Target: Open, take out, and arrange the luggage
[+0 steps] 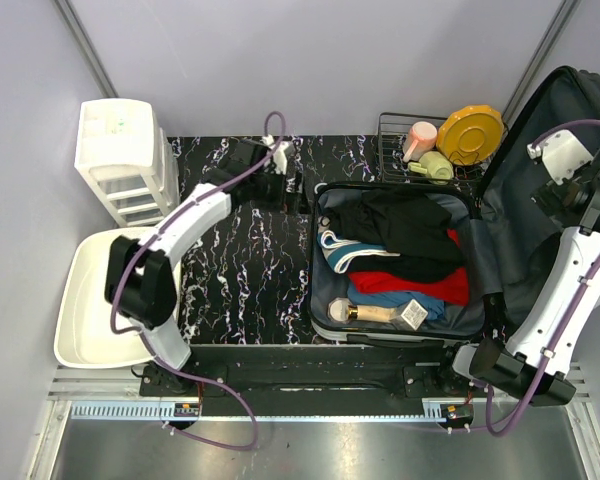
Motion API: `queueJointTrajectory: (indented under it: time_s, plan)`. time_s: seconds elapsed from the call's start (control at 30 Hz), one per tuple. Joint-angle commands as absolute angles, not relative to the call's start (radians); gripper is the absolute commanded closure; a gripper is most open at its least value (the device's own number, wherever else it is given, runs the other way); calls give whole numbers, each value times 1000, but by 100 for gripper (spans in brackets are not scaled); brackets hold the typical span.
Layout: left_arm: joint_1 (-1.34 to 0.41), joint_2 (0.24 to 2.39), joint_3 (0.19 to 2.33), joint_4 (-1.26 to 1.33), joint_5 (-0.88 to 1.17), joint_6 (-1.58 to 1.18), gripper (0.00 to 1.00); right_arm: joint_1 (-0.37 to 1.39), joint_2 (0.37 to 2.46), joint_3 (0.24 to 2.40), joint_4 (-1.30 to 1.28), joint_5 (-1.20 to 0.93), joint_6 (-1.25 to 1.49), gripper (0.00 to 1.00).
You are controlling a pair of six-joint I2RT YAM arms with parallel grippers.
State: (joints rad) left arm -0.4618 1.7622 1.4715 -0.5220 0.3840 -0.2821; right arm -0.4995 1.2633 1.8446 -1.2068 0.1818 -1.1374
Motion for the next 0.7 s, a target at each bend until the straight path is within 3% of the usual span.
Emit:
queueJointTrajectory:
  time_s: [0.0,0.17,0.33,0.67]
  plan:
    - [-394,1588,1511,-587,350,-99,1,-495,1242,1919,-1276,11,-1213,0]
    - [-321,1476,1436,-661,383,-8,1,-488,1255,1933,-1336,-101,-1178,0]
    - [-291,1433,1404,-689,408,37,1,-483,1267,1936,-1337,-34,-1157,0]
    - [-180,1414,1430,-860,420,171,1,-462,1225,1905,-1462,-271,-1114,0]
